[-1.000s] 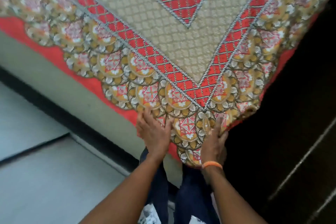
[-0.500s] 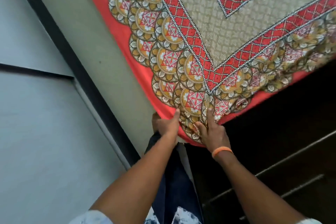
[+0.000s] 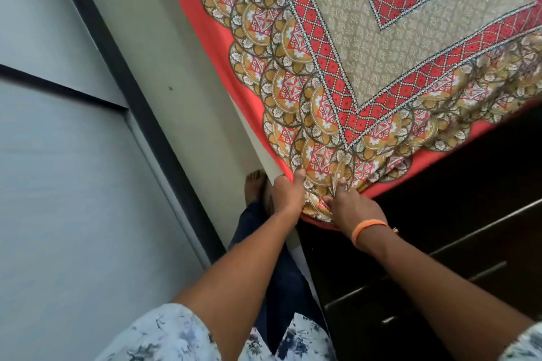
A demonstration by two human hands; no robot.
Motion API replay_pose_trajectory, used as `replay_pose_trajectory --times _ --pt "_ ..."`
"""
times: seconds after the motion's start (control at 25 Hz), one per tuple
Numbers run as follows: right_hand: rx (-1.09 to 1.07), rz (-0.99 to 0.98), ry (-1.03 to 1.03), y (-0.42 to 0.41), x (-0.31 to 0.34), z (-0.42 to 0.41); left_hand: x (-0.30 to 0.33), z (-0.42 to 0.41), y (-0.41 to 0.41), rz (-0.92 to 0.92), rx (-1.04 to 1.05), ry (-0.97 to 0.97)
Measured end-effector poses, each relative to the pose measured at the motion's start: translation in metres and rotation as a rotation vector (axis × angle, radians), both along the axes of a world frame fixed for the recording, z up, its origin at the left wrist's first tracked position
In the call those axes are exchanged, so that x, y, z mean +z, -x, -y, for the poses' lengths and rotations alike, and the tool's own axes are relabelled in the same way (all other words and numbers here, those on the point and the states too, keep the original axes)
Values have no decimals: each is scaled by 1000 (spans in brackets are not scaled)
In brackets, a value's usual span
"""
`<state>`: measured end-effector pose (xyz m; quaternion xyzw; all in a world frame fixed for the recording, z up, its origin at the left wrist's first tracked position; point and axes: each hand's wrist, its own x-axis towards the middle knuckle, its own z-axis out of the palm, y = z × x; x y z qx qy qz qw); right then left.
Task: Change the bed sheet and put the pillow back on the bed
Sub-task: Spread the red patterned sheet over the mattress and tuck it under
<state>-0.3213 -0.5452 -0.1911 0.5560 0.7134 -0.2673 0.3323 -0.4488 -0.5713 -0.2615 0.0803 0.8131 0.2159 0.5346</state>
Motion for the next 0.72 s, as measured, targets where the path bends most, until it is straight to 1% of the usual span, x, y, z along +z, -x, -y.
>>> replay_pose_trajectory --times 0.08,0.16,0.2,0.32,0.36,0.4,0.44,0.52,0.6,0.64,0.68,0.72 --pt "134 52 40 0 5 17 4 24 -3 16 -65 25" --pt "265 68 152 10 7 40 0 52 0 -1 -117 76" --pt "295 74 194 15 1 48 -4 64 6 -28 -141 99" --pt "252 66 291 18 -33 52 -18 72 20 -32 -173 170" --pt "162 43 294 14 -45 51 -23 71 22 -18 -175 190" --pt "16 6 264 8 -56 52 -30 70 22 -3 -175 196" --pt "-178 -57 184 3 -65 58 -37 71 21 8 -172 193" --pt "-622 -179 -48 1 -71 71 -47 78 23 54 -169 181" --pt "-1252 -230 -253 8 -72 81 -56 91 30 70 -267 213" --pt "-1513 -197 -335 12 -76 85 -61 97 35 68 -342 248" --pt "-1633 -128 -358 13 -81 89 -64 100 38 68 -420 277" --pt "-1648 -68 -338 11 -87 91 -66 99 40 61 -492 301"
